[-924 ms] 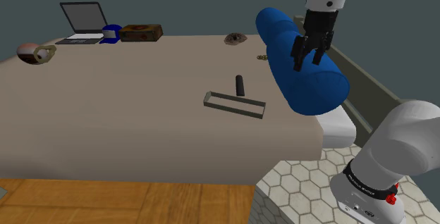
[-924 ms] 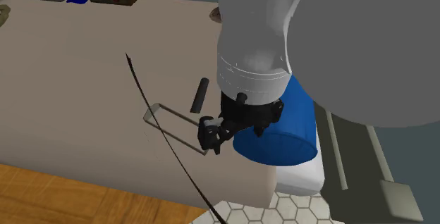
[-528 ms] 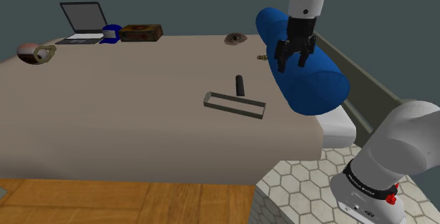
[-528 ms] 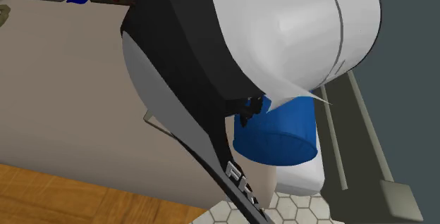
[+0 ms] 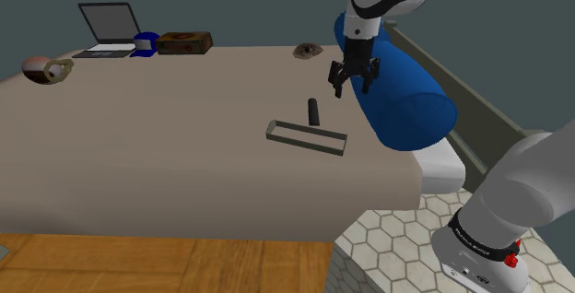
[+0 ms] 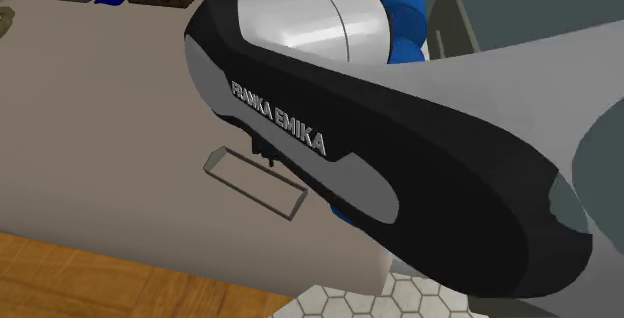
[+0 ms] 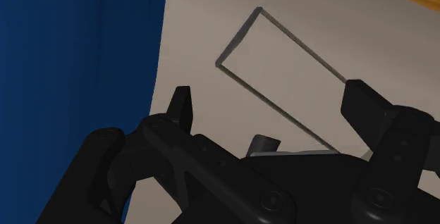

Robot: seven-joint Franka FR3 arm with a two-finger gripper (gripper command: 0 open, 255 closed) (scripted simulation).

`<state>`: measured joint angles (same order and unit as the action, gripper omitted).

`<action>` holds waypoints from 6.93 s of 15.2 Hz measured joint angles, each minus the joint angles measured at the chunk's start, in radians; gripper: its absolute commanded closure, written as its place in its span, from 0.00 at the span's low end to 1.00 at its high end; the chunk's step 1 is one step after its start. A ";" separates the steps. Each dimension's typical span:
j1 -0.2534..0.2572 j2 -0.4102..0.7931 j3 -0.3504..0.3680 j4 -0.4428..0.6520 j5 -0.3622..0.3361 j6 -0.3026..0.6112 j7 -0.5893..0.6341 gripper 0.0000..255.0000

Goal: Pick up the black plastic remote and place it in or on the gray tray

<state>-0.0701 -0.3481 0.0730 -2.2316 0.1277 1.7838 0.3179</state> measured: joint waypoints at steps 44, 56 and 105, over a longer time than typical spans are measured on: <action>-0.057 0.825 -0.044 0.553 0.032 0.208 0.237 1.00; -0.054 0.770 -0.043 0.594 0.028 0.109 0.256 1.00; 0.082 0.462 0.060 0.142 0.077 0.289 0.449 0.00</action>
<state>0.0123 0.1135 0.1330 -2.0899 0.2045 2.0732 0.7669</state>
